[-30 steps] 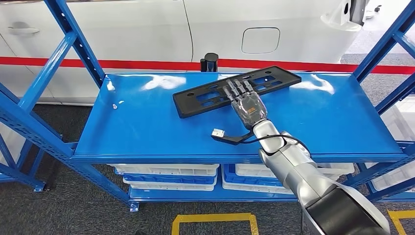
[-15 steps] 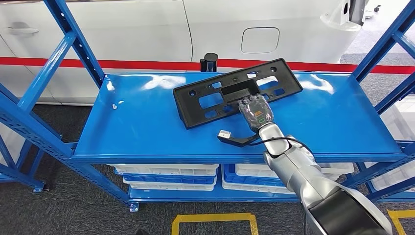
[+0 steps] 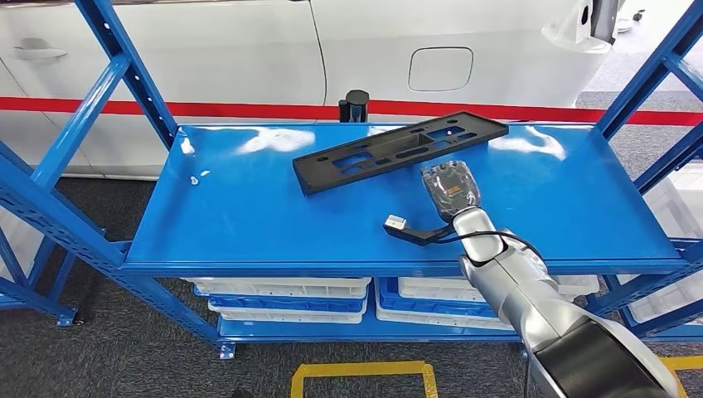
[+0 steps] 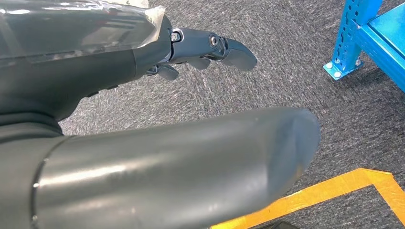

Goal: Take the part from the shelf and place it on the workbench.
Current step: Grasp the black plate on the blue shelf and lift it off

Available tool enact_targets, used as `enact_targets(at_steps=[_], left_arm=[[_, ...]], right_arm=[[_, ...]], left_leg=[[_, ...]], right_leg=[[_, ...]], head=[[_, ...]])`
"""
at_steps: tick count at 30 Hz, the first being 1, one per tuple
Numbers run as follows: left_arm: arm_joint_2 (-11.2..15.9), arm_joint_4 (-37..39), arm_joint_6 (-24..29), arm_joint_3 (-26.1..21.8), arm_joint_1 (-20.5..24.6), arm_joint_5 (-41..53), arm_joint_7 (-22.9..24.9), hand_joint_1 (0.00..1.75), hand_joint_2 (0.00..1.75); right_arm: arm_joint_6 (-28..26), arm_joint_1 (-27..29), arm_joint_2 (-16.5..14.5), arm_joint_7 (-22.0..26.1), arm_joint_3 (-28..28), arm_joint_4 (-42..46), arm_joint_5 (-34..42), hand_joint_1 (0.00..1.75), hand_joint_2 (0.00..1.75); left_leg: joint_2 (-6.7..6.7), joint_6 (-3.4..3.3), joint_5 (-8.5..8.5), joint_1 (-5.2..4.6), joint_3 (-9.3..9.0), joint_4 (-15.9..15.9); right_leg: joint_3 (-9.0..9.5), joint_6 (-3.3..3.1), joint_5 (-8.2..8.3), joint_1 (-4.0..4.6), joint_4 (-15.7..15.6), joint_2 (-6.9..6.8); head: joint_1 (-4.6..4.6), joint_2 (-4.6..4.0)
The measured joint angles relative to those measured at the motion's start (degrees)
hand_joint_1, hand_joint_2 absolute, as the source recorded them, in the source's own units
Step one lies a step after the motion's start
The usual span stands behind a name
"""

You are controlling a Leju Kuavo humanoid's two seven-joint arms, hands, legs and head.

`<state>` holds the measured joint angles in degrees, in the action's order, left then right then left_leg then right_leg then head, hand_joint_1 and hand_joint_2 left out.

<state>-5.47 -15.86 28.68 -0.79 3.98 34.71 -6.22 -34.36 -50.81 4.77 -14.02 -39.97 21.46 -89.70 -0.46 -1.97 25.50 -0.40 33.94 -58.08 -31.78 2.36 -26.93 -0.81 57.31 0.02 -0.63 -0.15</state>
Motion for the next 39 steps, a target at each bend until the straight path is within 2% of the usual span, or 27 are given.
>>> enact_targets(at_steps=[8, 12, 23, 24, 27, 28, 32, 34, 37, 39], left_arm=[[-0.02, -0.20, 0.09, 0.00, -0.01, 0.57, 0.28, 0.00, 0.00], [-0.02, -0.88, 0.15, -0.01, -0.06, 2.01, 0.48, 0.00, 0.00], [-0.04, -1.74, 0.16, -1.38, -0.28, 3.54, 0.40, 0.00, 0.00], [-0.04, -1.81, 0.16, -1.45, -0.29, 3.54, 0.40, 0.00, 0.00], [-0.04, -1.90, 0.17, -1.58, -0.33, 3.55, 0.35, 0.00, 0.00], [-0.04, -1.93, 0.19, -1.67, -0.37, 3.56, 0.27, 0.00, 0.00], [-0.11, -2.34, 0.64, -3.17, -0.90, 2.92, -0.82, 0.00, 0.00], [-0.20, -2.53, 0.56, -4.64, -1.38, 2.02, -1.82, 0.00, 0.00], [-0.42, -2.57, 0.02, -7.52, -2.36, 0.70, -3.55, 0.00, 0.00], [-0.57, -2.56, -0.16, -9.50, -2.97, 0.24, -4.85, 0.00, 0.00]], right_arm=[[-0.03, 0.00, 0.29, -0.21, -0.02, 0.00, 0.00, 1.65, 1.75], [-3.95, 0.48, 0.61, -0.33, -1.23, 0.70, -0.07, 1.69, 1.75], [-5.42, 5.06, 3.50, -1.82, -4.06, 17.13, -0.22, 1.66, 1.75], [-5.42, 5.22, 3.65, -1.84, -4.18, 17.81, -0.22, 1.51, 1.75], [-5.42, 5.75, 4.03, -1.82, -4.39, 19.55, -0.20, 0.27, 1.75], [-5.42, 6.19, 4.21, -1.66, -4.29, 20.57, -0.19, 0.00, 1.75], [-5.44, 10.56, 4.68, 1.51, -1.57, 29.07, 1.44, 0.00, 1.75], [-5.44, 14.56, 4.09, 5.65, 1.94, 35.57, 4.42, 0.00, 1.75], [-5.47, 21.29, 1.86, 13.99, 9.21, 46.45, 12.82, 0.00, 1.75], [-5.46, 25.00, 0.67, 17.78, 13.53, 53.03, 19.27, 0.00, 0.87]], left_leg=[[0.00, 0.00, 0.00, 0.00, -0.01, 0.00], [-0.01, 0.00, 0.00, 0.00, -0.01, 0.00], [-0.03, 0.00, 0.00, 0.01, 0.08, 0.00], [-0.04, 0.00, 0.00, 0.01, 0.09, 0.00], [-0.03, 0.00, 0.00, 0.00, 0.09, 0.00], [-0.03, 0.00, 0.00, 0.00, 0.09, 0.00], [-0.05, 0.01, 0.01, 0.00, 0.10, 0.00], [-0.08, 0.03, 0.04, 0.01, 0.12, 0.00], [-0.09, 0.08, 0.09, 0.04, 0.15, 0.01], [-0.13, 0.08, 0.10, 0.05, 0.17, 0.01]], right_leg=[[0.02, 0.00, 0.00, 0.00, 0.00, 0.00], [0.04, 0.00, 0.00, 0.00, 0.00, 0.00], [-0.04, 0.00, 0.00, 0.01, 0.01, 0.00], [-0.04, 0.00, -0.01, 0.01, 0.01, -0.01], [-0.04, 0.00, 0.00, 0.00, 0.01, -0.01], [-0.04, 0.00, 0.00, 0.00, 0.01, -0.01], [-0.04, -0.01, -0.01, 0.01, 0.00, -0.01], [-0.05, -0.01, -0.03, 0.02, 0.00, -0.03], [-0.10, 0.02, -0.09, 0.05, 0.00, -0.03], [-0.11, 0.07, -0.15, 0.06, 0.00, -0.04]], head=[[-0.01, 0.00], [0.00, 0.00], [-0.01, 0.00], [-0.01, 0.00], [-0.01, 0.00], [0.00, 0.00], [0.00, 0.00], [-0.01, 0.00], [-0.02, 0.00], [-0.02, 0.00]])
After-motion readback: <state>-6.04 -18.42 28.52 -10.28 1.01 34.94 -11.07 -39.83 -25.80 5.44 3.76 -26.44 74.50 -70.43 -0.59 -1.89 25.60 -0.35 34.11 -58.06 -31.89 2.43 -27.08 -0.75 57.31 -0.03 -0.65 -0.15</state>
